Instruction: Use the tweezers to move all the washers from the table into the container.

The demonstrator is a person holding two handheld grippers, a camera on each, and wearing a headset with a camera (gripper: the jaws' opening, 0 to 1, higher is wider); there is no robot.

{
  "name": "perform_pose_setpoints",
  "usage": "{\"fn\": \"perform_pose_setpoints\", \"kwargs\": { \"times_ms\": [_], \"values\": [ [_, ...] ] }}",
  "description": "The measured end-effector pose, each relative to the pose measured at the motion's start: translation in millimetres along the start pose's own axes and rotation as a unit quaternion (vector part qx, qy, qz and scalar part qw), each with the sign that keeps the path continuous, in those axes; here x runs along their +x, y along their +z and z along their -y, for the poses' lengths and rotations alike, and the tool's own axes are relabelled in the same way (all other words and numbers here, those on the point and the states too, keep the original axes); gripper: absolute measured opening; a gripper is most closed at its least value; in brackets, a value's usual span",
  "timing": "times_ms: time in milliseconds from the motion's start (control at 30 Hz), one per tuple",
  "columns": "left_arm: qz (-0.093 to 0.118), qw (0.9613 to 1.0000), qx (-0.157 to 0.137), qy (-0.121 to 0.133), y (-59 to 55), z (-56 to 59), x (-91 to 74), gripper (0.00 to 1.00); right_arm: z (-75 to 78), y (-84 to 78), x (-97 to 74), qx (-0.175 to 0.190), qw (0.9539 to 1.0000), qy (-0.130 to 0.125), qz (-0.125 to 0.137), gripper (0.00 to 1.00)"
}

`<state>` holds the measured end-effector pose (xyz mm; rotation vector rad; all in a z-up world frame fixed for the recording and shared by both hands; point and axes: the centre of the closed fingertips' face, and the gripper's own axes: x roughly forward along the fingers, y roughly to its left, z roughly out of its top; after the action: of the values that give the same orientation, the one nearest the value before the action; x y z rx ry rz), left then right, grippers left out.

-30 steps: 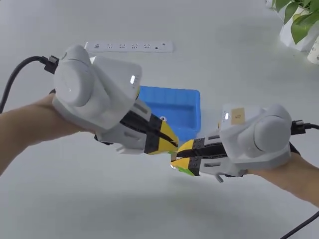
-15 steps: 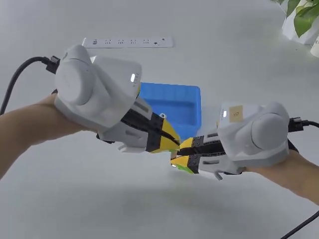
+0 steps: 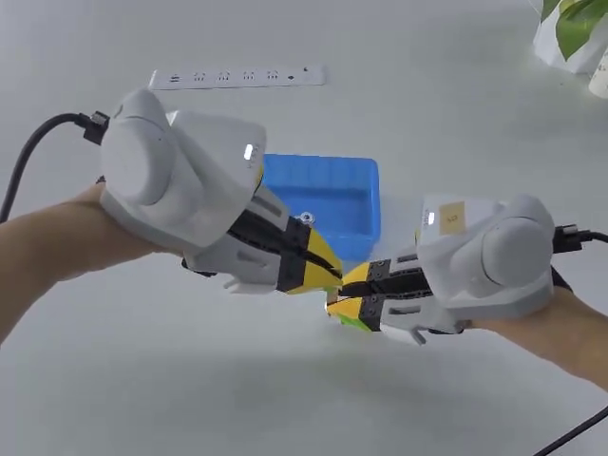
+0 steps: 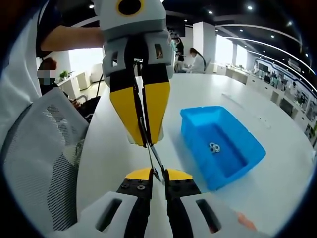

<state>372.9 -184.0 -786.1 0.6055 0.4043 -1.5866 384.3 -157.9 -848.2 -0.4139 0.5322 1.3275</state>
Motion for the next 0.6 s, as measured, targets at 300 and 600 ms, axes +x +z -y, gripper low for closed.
{"fn": "perform_pose_setpoints", "kwargs": {
  "times_ms": [300,600],
  "values": [
    [0.001,1.0000,-0.001,0.001,-0.8,-1.3,-0.3,0.05,1.5,-0.3,0.5,0.002,1.0000,0.000,0.000,0.11],
    [0.010,0.9999,-0.013,0.003,-2.5,-2.8,-1.3,0.05,2.0,-0.3,1.9,0.006,1.0000,-0.001,0.002,0.11]
  ]
}}
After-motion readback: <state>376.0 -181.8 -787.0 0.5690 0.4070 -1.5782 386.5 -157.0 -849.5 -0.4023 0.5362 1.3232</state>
